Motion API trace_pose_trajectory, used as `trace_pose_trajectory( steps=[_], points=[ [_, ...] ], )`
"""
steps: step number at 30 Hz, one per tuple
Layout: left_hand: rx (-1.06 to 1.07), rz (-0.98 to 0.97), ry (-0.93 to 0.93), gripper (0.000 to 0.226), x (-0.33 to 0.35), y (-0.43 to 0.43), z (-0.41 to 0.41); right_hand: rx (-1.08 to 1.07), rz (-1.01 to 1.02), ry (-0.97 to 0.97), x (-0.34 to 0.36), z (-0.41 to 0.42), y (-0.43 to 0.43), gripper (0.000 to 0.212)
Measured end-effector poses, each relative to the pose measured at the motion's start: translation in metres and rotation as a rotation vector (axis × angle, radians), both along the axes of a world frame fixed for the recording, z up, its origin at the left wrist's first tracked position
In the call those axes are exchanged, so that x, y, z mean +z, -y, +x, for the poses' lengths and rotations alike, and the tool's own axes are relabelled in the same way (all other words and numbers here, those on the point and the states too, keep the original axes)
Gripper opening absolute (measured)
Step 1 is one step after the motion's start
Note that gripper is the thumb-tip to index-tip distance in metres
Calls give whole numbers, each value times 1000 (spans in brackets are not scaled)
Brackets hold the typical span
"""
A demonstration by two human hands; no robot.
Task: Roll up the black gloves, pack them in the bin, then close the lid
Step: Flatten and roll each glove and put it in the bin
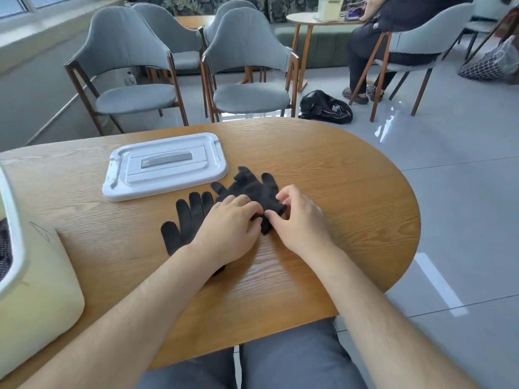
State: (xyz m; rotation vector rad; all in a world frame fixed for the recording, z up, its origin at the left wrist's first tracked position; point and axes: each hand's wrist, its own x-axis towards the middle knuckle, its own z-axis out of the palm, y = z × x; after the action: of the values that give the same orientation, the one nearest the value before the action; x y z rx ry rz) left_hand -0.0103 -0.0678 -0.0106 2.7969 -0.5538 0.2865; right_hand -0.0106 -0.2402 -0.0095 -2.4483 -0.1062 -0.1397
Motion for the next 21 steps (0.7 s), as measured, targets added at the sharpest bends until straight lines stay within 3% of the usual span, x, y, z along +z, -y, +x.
trace_pose_trajectory(
  steps=[5, 10, 12, 14, 16, 17, 21],
  points=[
    [70, -124, -36, 36, 9, 5, -3, 32, 215, 35, 7, -2, -6, 38],
    [58, -213, -57, 71, 38, 3, -1, 117, 207, 168, 34, 2, -5, 40],
    [56, -329, -144, 66, 53, 0, 2, 167, 211, 220, 48, 5, -4, 39],
    [59, -532, -245, 38, 66, -4, 7, 214, 230, 248, 61, 6, -2, 39],
    [69, -606, -218, 9, 75, -8, 12, 249, 234, 274, 74, 7, -2, 37],
    [67, -626, -181, 6, 80, -10, 12, 259, 239, 293, 80, 8, -2, 37],
    [-15, -760, -106, 42, 103, -18, 4, 336, 344, 280, 105, 11, -3, 39]
  ],
)
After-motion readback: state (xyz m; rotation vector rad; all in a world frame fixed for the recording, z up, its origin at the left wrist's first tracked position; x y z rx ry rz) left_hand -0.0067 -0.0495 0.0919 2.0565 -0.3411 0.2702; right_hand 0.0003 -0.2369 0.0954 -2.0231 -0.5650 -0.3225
